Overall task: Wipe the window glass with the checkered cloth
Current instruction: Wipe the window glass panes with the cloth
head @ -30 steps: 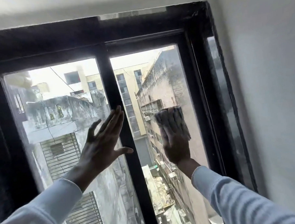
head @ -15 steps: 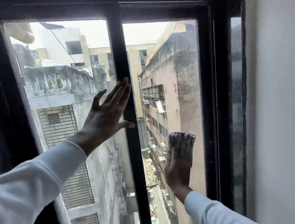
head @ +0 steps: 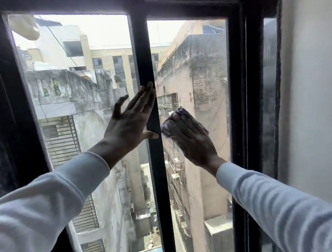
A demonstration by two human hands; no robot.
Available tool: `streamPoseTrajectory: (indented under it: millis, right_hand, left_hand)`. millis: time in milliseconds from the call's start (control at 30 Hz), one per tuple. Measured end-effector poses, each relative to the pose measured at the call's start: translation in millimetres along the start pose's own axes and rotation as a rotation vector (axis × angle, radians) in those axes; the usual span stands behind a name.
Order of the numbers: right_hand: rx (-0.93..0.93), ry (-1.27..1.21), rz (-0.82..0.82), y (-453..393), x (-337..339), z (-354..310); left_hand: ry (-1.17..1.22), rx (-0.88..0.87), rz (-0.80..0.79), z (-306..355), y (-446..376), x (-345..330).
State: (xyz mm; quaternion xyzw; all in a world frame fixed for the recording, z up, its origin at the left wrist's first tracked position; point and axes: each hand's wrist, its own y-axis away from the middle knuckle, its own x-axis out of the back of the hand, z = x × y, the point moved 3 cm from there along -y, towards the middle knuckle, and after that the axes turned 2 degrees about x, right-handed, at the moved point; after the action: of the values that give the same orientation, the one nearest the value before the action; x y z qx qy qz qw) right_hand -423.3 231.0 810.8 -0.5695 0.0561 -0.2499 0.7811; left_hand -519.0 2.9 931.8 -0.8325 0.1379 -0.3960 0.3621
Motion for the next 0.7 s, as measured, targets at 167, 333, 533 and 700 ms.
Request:
streamPoseTrajectory:
  millis: [167, 333, 533, 700]
  right_hand:
    - [-0.49, -0.099, 0.142, 31.2, 2.5, -17.7]
    - [-0.209, 0.021, -0.334, 155.9, 27.9, -35.8]
    - [-1.428, -0.926, -0.634, 236.0, 65.1, -90.2]
    - [-1.708, -1.602, -0.573, 199.6, 124.5, -117.5]
  left_hand:
    - [0.036, -0.016, 0.016, -3.4, 0.5, -3.3]
    - [0.182, -0.036, 0.044, -5.9, 10.2, -3.7]
    - [0.59, -0.068, 0.016, 49.9, 86.5, -28.7]
    - [1.099, 0.208, -0.467, 135.3, 159.3, -45.6]
